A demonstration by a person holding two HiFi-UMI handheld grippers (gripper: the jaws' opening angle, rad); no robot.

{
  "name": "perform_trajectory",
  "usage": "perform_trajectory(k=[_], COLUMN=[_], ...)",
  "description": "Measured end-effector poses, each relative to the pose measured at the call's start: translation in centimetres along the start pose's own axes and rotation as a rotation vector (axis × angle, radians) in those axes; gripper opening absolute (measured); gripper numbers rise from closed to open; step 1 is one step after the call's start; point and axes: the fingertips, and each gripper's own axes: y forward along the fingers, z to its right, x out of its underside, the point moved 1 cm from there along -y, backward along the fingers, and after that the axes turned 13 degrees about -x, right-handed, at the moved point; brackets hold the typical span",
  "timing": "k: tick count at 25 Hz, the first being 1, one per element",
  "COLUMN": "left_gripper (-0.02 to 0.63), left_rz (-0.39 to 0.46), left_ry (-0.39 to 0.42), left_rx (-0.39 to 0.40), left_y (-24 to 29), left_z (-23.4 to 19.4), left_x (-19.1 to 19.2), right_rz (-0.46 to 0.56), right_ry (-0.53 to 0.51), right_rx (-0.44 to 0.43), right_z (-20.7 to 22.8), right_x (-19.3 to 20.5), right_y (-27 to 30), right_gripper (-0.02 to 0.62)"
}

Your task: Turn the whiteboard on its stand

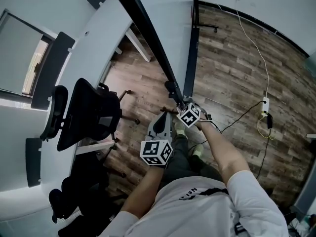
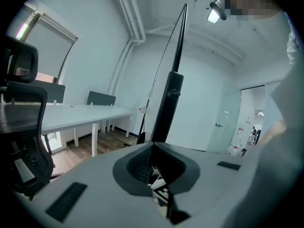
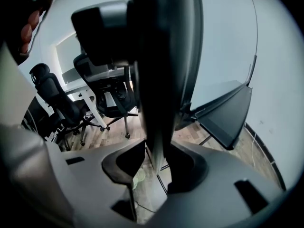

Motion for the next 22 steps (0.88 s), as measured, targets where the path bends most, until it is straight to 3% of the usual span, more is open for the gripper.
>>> perform_trajectory(k=[8, 13, 18, 22], left_gripper=[0.012, 0.012, 0.012, 0.011], left_rz=[0.004, -0.030, -0.025, -0.006], left_ry=[0.028, 0.053, 0.076, 0.076], left_rx=[0.031, 0.086, 0.137, 0.168], left_y=[-1.5, -1.8, -2.4, -2.9], left_z=[1.6, 4.4, 6.6, 7.8], left_x=[0.3, 1.3, 0.4, -1.0], right_rz=[0.054, 0.111, 0.265, 0.369], right_ry=[0.006, 0.069, 0.150, 0.148], right_rx=[0.040, -0.009, 0.064, 0.097], right_z=[-1.4, -3.7, -4.0, -5.0], right_x=[0.1, -0.1, -1.8, -4.1], right_y=[-3.7, -9.1, -16.5, -21.4], right_gripper=[0.144, 0.114, 0.059, 0.048])
